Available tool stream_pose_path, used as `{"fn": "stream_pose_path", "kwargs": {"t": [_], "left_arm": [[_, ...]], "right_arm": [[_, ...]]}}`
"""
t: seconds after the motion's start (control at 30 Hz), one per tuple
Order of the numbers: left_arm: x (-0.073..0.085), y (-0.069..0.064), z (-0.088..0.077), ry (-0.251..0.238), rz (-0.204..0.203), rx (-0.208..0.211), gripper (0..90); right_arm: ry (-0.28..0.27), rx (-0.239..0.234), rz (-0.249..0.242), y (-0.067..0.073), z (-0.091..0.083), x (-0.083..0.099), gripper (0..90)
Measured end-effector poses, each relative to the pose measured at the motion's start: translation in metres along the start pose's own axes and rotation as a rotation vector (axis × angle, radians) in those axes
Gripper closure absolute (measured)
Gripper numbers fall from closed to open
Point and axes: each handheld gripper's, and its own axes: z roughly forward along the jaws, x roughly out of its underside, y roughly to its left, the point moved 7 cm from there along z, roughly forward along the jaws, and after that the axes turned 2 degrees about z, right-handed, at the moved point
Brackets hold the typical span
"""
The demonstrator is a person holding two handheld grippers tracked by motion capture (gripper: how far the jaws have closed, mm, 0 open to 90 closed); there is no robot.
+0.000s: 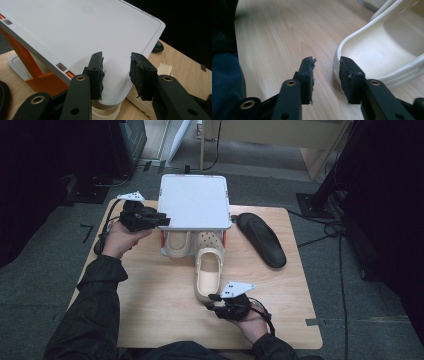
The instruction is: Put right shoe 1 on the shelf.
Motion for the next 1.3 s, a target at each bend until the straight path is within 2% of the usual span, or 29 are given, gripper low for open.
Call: {"fn": "stream_pose_path", "kwargs": {"t": [0.1, 0.2, 0.3, 0.43, 0.5, 0.63, 0.7, 0.8, 1.0, 1.03, 1.13, 1.23, 1.3], "left_arm": [[0.000, 0.000, 0.000, -0.001, 0.000, -0.001, 63.5], [0.000, 0.000, 0.001, -0.003, -0.006, 0.005, 63.5], [0.000, 0.000, 0.001, -0.002, -0.007, 0.003, 63.4], [0.000, 0.000, 0.001, -0.003, -0.012, 0.005, 63.5], [0.000, 0.001, 0.001, -0.005, -0.015, 0.011, 63.6], [-0.001, 0.001, 0.001, -0.006, -0.035, 0.018, 63.4], [-0.001, 0.002, 0.001, -0.007, -0.037, 0.022, 63.5], [-0.001, 0.002, 0.001, -0.009, -0.048, 0.024, 63.7], [-0.001, 0.001, 0.001, -0.006, -0.039, 0.021, 64.3], [-0.001, 0.001, 0.001, -0.005, -0.035, 0.018, 64.4], [0.000, 0.001, 0.001, -0.008, -0.036, 0.015, 64.7], [0.000, 0.001, 0.001, -0.007, -0.033, 0.017, 65.4], [0.000, 0.002, 0.001, -0.007, -0.031, 0.016, 65.5]], "right_arm": [[0.011, 0.006, 0.011, 0.001, 0.003, 0.003, 67.6], [0.050, 0.005, 0.026, 0.002, 0.006, 0.011, 73.3], [0.078, 0.012, 0.036, 0.001, 0.010, 0.016, 73.7], [0.057, 0.033, 0.100, -0.006, 0.012, 0.015, 73.6], [0.057, 0.036, 0.117, -0.010, 0.012, 0.015, 74.3], [0.075, 0.034, 0.107, -0.011, 0.015, 0.014, 77.0], [0.084, 0.051, 0.099, -0.011, 0.014, 0.012, 77.2], [0.050, 0.075, 0.080, -0.012, 0.013, 0.008, 76.8], [0.024, 0.058, 0.112, -0.016, 0.012, 0.000, 79.5], [0.040, 0.052, 0.128, -0.015, 0.013, 0.001, 82.1], [0.085, 0.041, 0.130, -0.012, 0.019, 0.010, 84.6], [0.132, 0.069, 0.094, -0.009, 0.027, 0.017, 85.3], [0.129, 0.080, 0.070, -0.010, 0.028, 0.016, 85.7]]}}
